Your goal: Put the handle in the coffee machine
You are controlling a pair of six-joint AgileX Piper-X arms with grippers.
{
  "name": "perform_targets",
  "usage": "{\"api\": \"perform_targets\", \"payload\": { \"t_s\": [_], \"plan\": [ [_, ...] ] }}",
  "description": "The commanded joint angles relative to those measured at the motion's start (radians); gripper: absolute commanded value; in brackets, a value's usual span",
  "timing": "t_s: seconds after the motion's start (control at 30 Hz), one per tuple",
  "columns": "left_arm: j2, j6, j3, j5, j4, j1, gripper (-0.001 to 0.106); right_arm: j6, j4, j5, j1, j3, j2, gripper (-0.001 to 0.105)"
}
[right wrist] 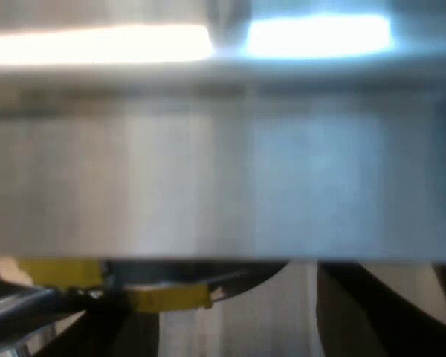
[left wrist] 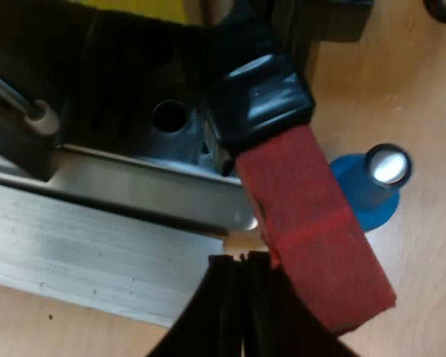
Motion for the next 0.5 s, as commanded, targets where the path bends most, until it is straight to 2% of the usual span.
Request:
{"api": "perform_targets", "payload": {
  "t_s": [0.03, 0.13, 0.3, 0.47, 0.5],
  "plan": [
    [-0.004, 0.006, -0.004, 0.041, 0.034, -0.005, 0.001, -0.005, -0.096, 0.016, -0.012, -0.021, -0.026, 0.050],
    [-0.004, 0.006, -0.001, 0.086, 0.047, -0.009, 0.001, -0.058, -0.096, 0.016, -0.012, -0.021, -0.026, 0.050],
    [-0.004, -0.006, -0.001, 0.091, 0.058, -0.029, 0.001, -0.065, -0.111, -0.005, -0.012, -0.021, -0.026, 0.050],
    [-0.004, -0.084, 0.002, 0.082, 0.090, -0.109, 0.001, -0.065, -0.148, -0.006, -0.012, -0.021, -0.026, 0.050],
    [-0.004, -0.121, 0.001, 0.077, 0.090, -0.120, 0.001, -0.065, -0.153, -0.006, -0.012, -0.021, -0.026, 0.050]
  ]
}}
